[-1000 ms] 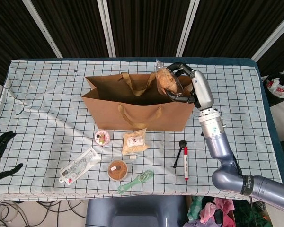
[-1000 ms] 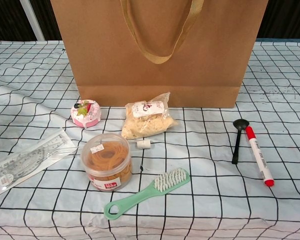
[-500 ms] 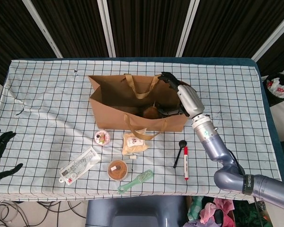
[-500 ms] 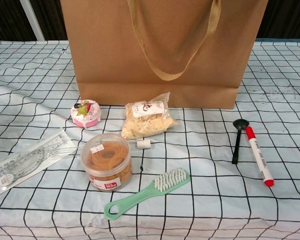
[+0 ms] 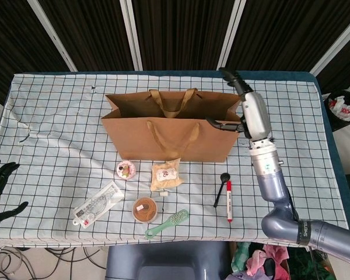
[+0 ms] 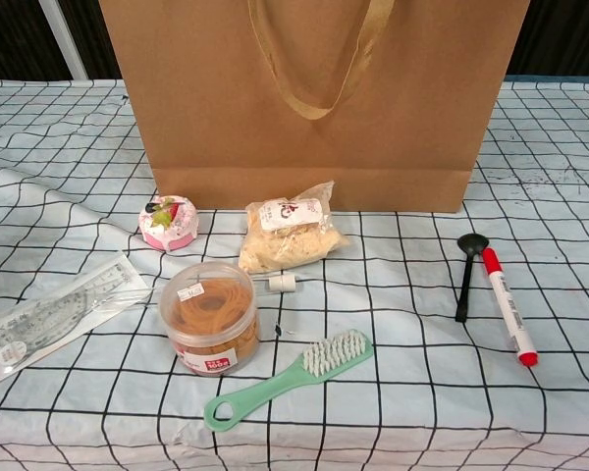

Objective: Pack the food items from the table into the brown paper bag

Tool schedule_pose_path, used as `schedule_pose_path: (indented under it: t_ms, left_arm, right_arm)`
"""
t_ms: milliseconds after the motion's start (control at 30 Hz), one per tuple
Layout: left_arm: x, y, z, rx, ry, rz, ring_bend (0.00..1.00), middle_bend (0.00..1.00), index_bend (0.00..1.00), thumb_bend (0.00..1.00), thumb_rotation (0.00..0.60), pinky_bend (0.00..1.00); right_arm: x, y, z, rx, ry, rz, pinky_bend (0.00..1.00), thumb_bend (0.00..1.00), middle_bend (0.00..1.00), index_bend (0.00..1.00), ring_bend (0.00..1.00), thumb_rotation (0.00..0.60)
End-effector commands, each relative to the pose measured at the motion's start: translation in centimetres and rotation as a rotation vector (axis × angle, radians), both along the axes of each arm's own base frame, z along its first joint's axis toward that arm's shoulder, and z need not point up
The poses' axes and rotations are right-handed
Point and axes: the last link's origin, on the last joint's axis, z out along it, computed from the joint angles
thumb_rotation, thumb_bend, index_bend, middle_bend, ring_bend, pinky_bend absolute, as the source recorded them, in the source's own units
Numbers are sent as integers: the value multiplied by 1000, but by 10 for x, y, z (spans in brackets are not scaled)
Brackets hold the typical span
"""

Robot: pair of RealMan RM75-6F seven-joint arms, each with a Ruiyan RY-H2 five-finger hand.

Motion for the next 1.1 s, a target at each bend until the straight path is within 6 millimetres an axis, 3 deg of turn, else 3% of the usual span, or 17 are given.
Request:
schedule_pose_path:
  t_ms: [33,167,300,500,700,800,1000,1100]
  left_arm:
    - [0,0,-1,-3,-3,-2,16,139,144,97,600,48]
    - [1,-1,-1,-11,-5,-7,15,139,144,98,600,48]
    - [2,-2,1,-2,-11,-10,16,138,144,97,600,48]
    - [0,0,0,-5,-9,-2,16,134,141,97,600,48]
    - [1,0,-1,-9,-9,-3,16,131,132,97,600,48]
    - [1,0,0,-7,-11,0,15,131,132,97,600,48]
    - [0,1,2,-5,-18,2,15,131,131,97,600,48]
    - [-1,1,3,-7,-20,4,16,131,131,97,600,48]
  right_arm:
    - [-29,32,15,-99,-53,-47,234,99,154,145,208,600]
    - [-74,57,18,-139,4,-166,235,115,246,150,271,600]
    - [-115,76,7,-50,71,-302,235,115,341,175,304,600]
    - [-142,105,-17,150,195,-320,235,117,316,276,304,600]
    - [-139,130,-57,377,300,-244,235,124,317,312,304,600]
    - [-127,136,-83,451,370,-163,235,127,313,319,304,600]
    - [-94,128,-126,526,414,-34,235,132,286,320,297,600]
    - [-78,118,-143,530,432,9,234,132,239,319,245,600]
